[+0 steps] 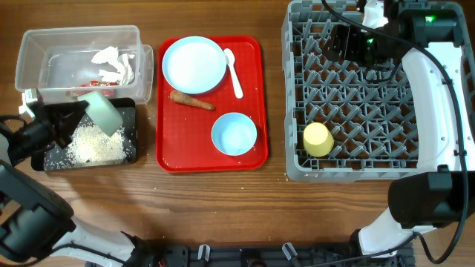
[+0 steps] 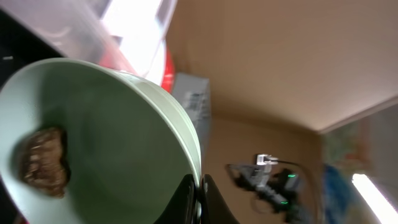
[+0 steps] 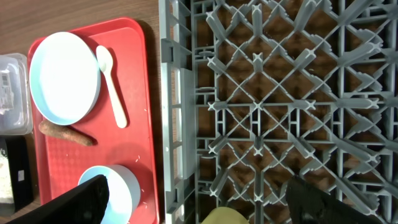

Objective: Sort waste into correct bins and load items into the dishwasher rack
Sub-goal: 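Tip the food scrap from the green bowl onto the black tray, then set the green bowl back on the red tray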

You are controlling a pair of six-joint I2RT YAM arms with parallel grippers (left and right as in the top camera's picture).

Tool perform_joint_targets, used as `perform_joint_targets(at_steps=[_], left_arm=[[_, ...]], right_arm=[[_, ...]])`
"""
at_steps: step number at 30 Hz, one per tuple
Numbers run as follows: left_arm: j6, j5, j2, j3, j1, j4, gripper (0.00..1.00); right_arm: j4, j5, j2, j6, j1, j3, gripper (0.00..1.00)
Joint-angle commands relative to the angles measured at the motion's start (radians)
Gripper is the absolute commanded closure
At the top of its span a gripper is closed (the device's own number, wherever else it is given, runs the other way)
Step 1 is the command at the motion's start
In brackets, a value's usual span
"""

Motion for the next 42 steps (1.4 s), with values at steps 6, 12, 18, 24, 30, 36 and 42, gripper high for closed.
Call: perform_joint_targets(at_steps=[6, 12, 18, 24, 30, 36, 42], left_arm=[[0.045, 0.186, 0.023, 0.011, 0.004, -0.07, 0.96], [0.046, 0.223, 0.023, 0.012, 0.004, -0.104, 0.96], [0.182, 0.216, -0.018, 0.012, -0.084, -0.182, 0.96], [0.248, -0.129, -0.073, 0.012, -0.448, -0.159, 0.96], [-0.218, -0.711, -0.073, 0.012, -0.773, 0.058, 0.96], [-0.428, -0.994, -0.073, 0.012, -0.914, 0.088, 0.96], [-0.431, -1.0, -0.073, 0.012, -1.064, 0.092, 0.89]], right_arm=[[-0.002, -0.01, -0.026, -0.018, 0.001, 0.023, 0.08], [-0.006, -0.01, -0.026, -0.018, 0.001, 0.023, 0.07], [-0.006, -0.01, -0.026, -0.017, 0.001, 0.023, 0.07], [-0.006, -0.01, -0.026, -0.018, 0.001, 0.023, 0.07], [-0.006, -0.01, -0.026, -0.018, 0.001, 0.023, 0.07], [-0.005, -0.01, -0.026, -0.018, 0.001, 0.023, 0.07], [-0.002, -0.01, -0.026, -0.018, 0.001, 0.023, 0.07]])
